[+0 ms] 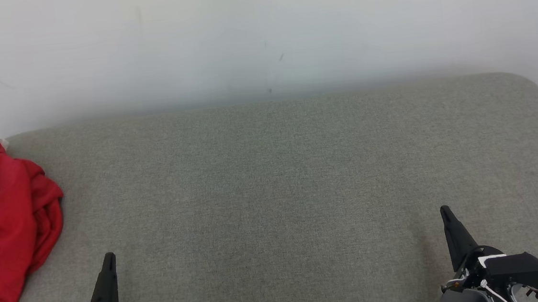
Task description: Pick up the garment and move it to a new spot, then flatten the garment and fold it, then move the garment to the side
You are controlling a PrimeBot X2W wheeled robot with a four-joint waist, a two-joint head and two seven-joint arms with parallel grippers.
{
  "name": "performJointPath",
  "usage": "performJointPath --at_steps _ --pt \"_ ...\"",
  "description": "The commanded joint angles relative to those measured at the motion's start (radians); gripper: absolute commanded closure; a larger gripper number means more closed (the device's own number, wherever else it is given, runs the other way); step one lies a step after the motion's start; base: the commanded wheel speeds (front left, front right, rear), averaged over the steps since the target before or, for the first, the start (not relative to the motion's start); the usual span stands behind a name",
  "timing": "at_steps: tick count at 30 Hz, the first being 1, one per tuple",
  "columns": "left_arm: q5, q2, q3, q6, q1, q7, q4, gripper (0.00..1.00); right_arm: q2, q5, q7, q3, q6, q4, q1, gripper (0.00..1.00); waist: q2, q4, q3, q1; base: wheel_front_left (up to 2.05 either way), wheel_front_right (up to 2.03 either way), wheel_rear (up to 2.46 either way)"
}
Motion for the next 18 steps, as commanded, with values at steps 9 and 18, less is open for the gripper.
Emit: performJointPath --at_steps 9,18 --pt "-0.002 -0.002 0.002 -0.001 -0.008 -0.003 -0.001 1.0 0.004 -0.003 0.0 0.001 0.003 0.0 -0.004 1.0 0.0 0.0 0.0 0.0 0.0 0.0 0.0" --pt "-0.002 -0.002 0.002 -0.001 -0.008 -0.003 -0.001 1.0 0.004 -0.003 0.0 0.001 0.003 0.0 -0.004 1.0 0.0 0.0 0.0 0.0 0.0 0.0 0.0"
